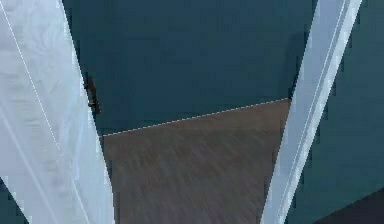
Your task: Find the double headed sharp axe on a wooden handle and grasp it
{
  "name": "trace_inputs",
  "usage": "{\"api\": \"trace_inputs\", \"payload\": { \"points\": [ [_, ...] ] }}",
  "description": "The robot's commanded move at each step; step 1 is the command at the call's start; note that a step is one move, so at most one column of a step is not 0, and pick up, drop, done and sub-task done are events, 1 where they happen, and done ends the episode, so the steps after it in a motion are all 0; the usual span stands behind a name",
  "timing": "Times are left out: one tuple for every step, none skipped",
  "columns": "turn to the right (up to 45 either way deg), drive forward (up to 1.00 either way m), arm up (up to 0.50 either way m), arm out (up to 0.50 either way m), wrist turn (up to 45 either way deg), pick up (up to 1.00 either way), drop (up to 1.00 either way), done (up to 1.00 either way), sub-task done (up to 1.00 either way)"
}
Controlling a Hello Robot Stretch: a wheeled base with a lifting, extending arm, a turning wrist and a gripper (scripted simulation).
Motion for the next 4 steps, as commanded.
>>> {"api": "trace_inputs", "payload": {
  "points": [
    [0.0, 0.75, 0.0, 0.0, 0.0, 0.0, 0.0, 0.0, 0.0],
    [-18.0, 0.0, 0.0, 0.0, 0.0, 0.0, 0.0, 0.0, 0.0],
    [0.0, 0.3, 0.0, 0.0, 0.0, 0.0, 0.0, 0.0, 0.0],
    [45.0, 0.0, 0.0, 0.0, 0.0, 0.0, 0.0, 0.0, 0.0]
  ]
}}
